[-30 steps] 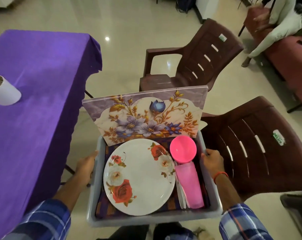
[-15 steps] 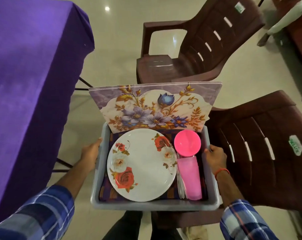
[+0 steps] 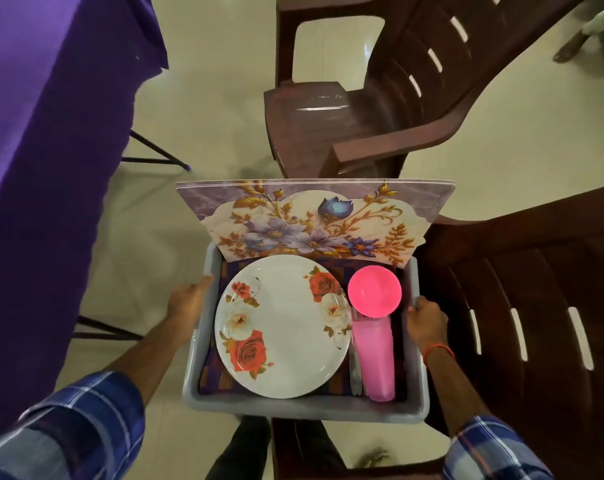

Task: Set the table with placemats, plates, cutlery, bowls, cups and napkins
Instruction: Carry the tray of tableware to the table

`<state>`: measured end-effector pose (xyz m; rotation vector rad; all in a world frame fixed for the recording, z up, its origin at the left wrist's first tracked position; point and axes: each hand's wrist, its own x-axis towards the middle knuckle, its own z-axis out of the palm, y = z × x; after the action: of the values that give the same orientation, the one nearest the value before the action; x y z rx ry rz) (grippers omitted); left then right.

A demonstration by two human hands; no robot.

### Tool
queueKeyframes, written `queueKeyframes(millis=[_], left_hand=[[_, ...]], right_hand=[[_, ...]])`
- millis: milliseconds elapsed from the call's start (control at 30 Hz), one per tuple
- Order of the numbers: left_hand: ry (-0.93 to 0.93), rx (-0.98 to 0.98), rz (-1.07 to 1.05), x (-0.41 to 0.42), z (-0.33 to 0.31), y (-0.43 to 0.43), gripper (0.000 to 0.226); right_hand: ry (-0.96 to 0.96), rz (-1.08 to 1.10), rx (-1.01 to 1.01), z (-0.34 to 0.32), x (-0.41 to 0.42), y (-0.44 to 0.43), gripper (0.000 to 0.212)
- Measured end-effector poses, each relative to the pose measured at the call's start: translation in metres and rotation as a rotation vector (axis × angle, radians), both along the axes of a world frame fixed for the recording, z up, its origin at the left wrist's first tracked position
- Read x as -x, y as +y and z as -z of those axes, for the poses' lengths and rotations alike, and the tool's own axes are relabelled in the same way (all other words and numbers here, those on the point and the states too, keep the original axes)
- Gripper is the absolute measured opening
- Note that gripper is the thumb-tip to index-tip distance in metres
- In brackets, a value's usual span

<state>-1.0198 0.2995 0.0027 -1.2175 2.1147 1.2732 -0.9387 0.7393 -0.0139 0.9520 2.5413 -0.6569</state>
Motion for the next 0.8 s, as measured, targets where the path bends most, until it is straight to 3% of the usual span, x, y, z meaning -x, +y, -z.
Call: queueKeyframes(millis=[267, 433, 667, 800], left_hand=[[-0.052, 0.033, 0.084, -0.006, 0.028, 0.017, 0.046], [-0.105, 0.047, 0.135, -0.008, 0.049, 0.023, 0.048], [-0.090, 0.087, 0.303, -0.007, 0.047, 0.022, 0.065], [-0.116, 0.149, 0.456, -0.002, 0.029, 0.025, 0.058]], right_hand=[[-0.055, 0.016, 0.044, 0.041, -0.001, 0.009, 0.016], [-0.071, 0.067, 0.132, 0.059, -0.010, 0.016, 0.029], [-0.051, 0.127, 0.191, 0.060, -0.010, 0.024, 0.038], [0.101, 0.246, 0.257, 0.035, 0.017, 0.031, 0.055]])
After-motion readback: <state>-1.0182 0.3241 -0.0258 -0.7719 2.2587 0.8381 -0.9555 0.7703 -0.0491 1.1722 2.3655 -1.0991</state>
